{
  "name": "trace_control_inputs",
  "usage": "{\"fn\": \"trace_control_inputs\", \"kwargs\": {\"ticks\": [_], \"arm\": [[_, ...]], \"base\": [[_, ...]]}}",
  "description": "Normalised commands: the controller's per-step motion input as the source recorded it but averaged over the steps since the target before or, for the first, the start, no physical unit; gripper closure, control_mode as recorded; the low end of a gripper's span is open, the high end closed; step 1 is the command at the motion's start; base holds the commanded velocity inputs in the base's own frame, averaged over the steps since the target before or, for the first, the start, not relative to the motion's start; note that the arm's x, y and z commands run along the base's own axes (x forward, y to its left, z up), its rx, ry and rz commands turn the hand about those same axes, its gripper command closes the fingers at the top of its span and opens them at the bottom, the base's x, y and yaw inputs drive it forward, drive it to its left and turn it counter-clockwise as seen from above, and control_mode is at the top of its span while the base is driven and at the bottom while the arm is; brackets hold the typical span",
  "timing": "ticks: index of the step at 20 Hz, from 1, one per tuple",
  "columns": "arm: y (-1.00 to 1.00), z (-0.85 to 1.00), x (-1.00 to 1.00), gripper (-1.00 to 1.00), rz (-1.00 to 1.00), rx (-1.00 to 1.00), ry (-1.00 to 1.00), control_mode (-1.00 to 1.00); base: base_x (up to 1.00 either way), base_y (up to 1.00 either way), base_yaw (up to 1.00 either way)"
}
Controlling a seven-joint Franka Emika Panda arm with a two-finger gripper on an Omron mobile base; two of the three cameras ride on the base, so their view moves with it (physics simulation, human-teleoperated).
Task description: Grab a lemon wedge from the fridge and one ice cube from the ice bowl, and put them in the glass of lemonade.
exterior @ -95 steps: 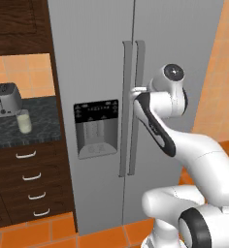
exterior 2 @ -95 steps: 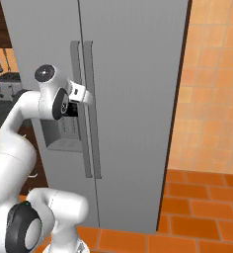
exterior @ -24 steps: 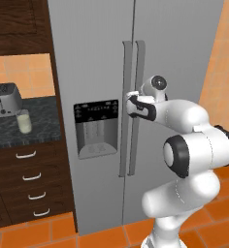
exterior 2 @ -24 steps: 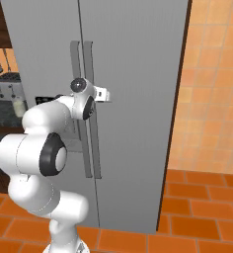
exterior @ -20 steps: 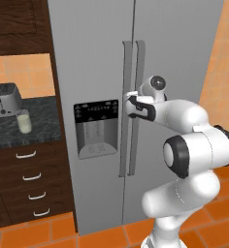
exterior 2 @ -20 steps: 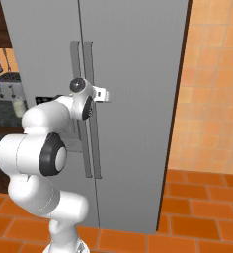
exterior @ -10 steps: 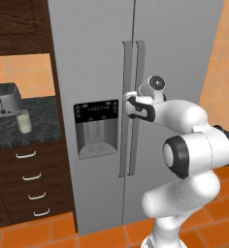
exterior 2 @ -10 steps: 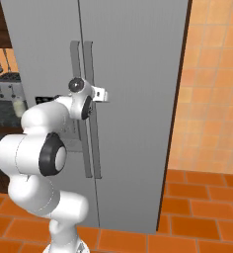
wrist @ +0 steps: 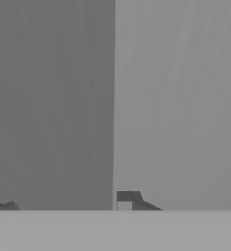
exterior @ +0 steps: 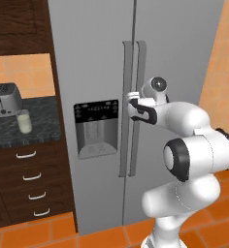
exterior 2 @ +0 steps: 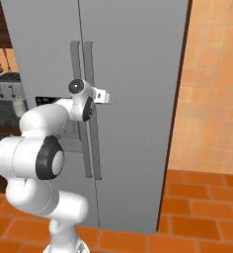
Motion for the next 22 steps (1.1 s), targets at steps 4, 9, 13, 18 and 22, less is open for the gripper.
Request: {"fn": "trace_control_inputs", "kwargs": {"ticks": [4, 9, 13, 18, 22], "arm": [[-0.93, 0.04, -0.45, 1.0, -0.08, 0.05, 0.0, -1.0], [-0.98, 0.03, -0.55, 1.0, -0.07, 0.07, 0.0, -1.0], [-1.0, 0.01, -0.6, 1.0, -0.05, 0.07, 0.0, -1.0], [-1.0, 0.0, -0.62, 1.0, -0.06, 0.07, 0.0, -1.0], [-1.0, 0.02, -0.58, 1.0, -0.09, 0.06, 0.01, -1.0]], "base": [[0.0, 0.0, 0.0], [0.0, 0.0, 0.0], [0.0, 0.0, 0.0], [0.0, 0.0, 0.0], [0.0, 0.0, 0.0]]}}
